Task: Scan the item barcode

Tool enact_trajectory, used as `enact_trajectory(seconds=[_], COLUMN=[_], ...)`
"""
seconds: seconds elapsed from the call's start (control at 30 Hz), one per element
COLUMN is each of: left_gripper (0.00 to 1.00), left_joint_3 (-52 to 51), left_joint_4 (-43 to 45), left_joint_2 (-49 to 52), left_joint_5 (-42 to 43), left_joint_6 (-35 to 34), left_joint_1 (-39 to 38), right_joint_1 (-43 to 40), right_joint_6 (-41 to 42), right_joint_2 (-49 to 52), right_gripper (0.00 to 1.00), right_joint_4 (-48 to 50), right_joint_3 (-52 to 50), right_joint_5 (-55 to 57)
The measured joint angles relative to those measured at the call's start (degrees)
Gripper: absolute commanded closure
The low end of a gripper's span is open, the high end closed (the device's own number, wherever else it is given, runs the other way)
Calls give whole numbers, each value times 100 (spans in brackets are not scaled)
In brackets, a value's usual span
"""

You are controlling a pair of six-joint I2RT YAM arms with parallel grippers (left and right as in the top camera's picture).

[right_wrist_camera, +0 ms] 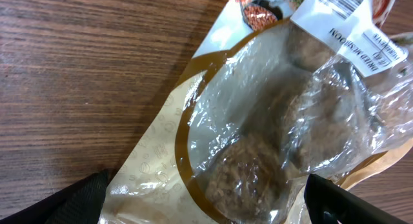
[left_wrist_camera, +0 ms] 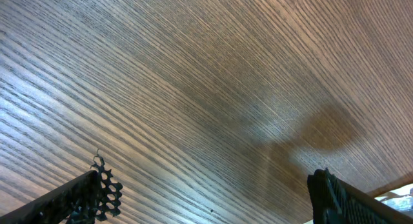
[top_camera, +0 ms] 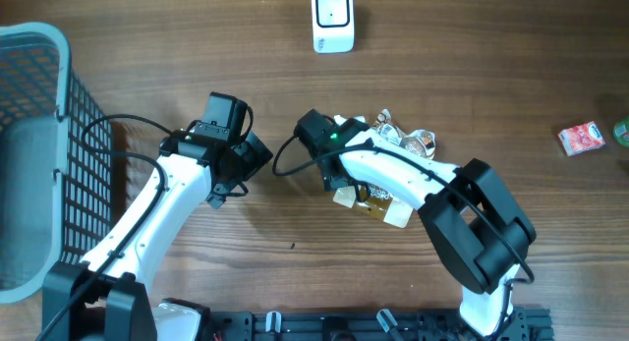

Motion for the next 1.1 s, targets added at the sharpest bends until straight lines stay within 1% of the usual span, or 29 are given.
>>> enact_trajectory(seconds=[0.07, 0.1, 0.17, 0.2, 0.23, 0.27, 0.43, 0.5, 0.6, 0.7, 0.83, 0.97, 1.0, 1.1], left_gripper=[0, 0, 0, 0, 0, 0, 0, 0, 0, 0, 0, 0, 0, 0], left_joint_3=[0, 0, 0, 0, 0, 0, 0, 0, 0, 0, 0, 0, 0, 0], left_joint_4=[0, 0, 0, 0, 0, -7, -31, -31, -44, -44, -44, -44, -44, -48], left_joint_2=[0, 0, 0, 0, 0, 0, 0, 0, 0, 0, 0, 0, 0, 0], left_joint_5=[0, 0, 0, 0, 0, 0, 0, 0, 2, 0, 0, 0, 0, 0], left_joint_6=[0, 0, 0, 0, 0, 0, 0, 0, 0, 0, 0, 0, 0, 0], left_joint_1=[0, 0, 0, 0, 0, 0, 0, 0, 0, 0, 0, 0, 0, 0], right_joint_1=[-133, -192, -304, -354, -411, -483, -494, -503, -503, -525, -741, -1060, -1080, -1082], right_joint_6=[-39, -57, -103, -144, -205, -271, -382, -494, -704, -1005, -1176, -1294, -1298, -1108], right_joint_2=[20, 22, 37, 50, 70, 83, 87, 120, -72, -870, -1996, -2081, -2079, -2002], right_gripper=[1, 8, 35, 54, 83, 95, 95, 95, 95, 95, 95, 96, 95, 95], right_joint_4=[-48, -50, -4, 46, 83, 87, -138, -365, -302, -105, -50, 350, 654, 1379], right_joint_3=[55, 59, 76, 74, 74, 72, 175, 319, 385, 396, 435, 367, 181, -509], right_joint_5=[-256, -374, -675, -791, -837, -876, -896, -1191, -2063, -2979, -4059, -5394, -5871, -6601])
